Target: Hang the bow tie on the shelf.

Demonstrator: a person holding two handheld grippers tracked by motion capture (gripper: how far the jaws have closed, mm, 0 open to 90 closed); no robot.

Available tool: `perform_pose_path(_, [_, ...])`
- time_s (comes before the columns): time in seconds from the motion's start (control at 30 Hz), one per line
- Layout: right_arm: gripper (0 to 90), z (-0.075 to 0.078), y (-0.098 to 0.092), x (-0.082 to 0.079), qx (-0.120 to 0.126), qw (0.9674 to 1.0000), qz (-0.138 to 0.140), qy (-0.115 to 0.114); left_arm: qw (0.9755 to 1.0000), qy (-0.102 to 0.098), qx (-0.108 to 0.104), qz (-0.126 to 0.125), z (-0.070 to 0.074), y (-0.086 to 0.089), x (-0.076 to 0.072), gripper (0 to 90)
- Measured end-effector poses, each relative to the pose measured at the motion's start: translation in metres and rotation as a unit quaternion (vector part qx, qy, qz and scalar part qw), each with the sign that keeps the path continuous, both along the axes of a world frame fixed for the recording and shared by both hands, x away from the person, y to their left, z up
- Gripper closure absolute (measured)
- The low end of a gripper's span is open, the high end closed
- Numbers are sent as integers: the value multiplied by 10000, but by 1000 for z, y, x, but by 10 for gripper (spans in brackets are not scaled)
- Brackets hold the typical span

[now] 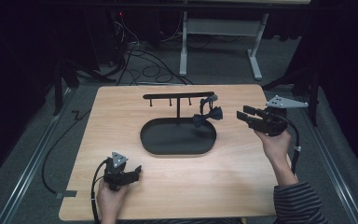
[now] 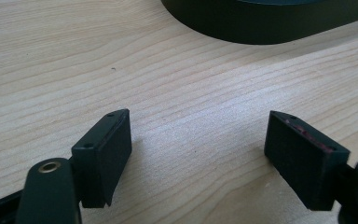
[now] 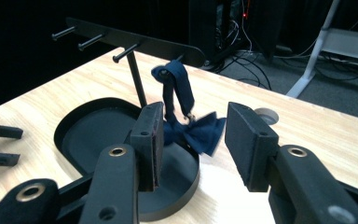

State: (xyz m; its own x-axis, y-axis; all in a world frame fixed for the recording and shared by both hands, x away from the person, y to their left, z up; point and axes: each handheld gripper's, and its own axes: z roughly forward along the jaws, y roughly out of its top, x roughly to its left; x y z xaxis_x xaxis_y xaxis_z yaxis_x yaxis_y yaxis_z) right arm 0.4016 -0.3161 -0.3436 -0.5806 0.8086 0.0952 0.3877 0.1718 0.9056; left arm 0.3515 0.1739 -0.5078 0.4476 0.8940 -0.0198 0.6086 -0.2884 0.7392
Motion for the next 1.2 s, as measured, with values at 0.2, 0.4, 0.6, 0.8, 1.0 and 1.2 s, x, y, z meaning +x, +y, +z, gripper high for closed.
perform_pose_path(0.2, [586,-1,-8,-11,68,9999,-44,-63,10000,-1,1,0,0,0,0,236])
perform_pose_path(0.4, [586,-5,-14,-15,103,9999,-99,12,10000,0,1,0,0,0,0,236])
perform_pose_path(0.6, [587,-10,-21,-23,153,9998,-151,-26,10000,-1,1,1,0,0,0,236])
perform_pose_path(0.8, [587,-13,-26,-31,239,9994,-218,-84,10000,-1,2,1,0,0,0,236])
perform_pose_path(1.0, [587,-16,-32,-39,244,9994,-243,-96,10000,0,2,1,0,0,0,236])
perform_pose_path(1.2, [587,-21,-34,-44,310,9992,-244,-62,10000,0,1,1,0,0,0,236])
